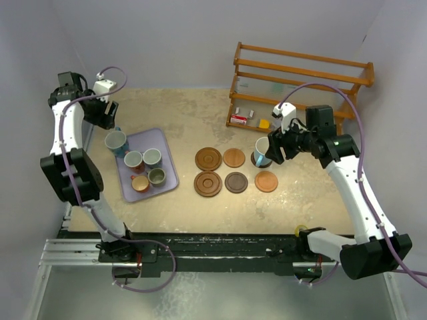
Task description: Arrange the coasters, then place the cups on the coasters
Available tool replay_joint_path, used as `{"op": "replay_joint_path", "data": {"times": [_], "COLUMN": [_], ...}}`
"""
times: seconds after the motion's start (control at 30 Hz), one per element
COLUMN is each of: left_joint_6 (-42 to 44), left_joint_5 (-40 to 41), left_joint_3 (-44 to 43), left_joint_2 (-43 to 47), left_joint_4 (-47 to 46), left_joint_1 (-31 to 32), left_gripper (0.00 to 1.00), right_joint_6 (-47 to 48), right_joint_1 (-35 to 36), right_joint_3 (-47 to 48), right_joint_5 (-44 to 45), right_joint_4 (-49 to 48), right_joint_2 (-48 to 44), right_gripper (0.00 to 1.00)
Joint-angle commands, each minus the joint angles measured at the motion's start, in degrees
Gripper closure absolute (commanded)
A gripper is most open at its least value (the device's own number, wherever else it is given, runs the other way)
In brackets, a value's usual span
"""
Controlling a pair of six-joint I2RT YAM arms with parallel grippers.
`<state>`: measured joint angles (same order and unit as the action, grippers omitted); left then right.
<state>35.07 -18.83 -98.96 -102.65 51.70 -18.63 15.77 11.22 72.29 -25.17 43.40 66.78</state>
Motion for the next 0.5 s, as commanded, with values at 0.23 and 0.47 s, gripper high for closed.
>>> {"op": "replay_joint_path", "data": {"times": [0.23,0.47], "left_joint_6": [18.9,28.4], "left_joint_5": [-7.7,-4.9], "left_joint_3": [-18.1,-18.6], "left_joint_2": [-16.6,-20.3], "left_joint_4": [16.3,21.6], "left_joint_1": [0.3,3.3], "left_gripper": [0.36,0.44], "right_joint_6": [1.4,1.8], "right_joint_1": [-0.1,-0.1], "right_joint_3": [-0.3,-0.2], "right_joint_5": [-1.9,-1.2], "right_joint_4": [-0.1,0.1], "right_joint_2": [1.8,2.7], "right_gripper": [0.35,0.36]}}
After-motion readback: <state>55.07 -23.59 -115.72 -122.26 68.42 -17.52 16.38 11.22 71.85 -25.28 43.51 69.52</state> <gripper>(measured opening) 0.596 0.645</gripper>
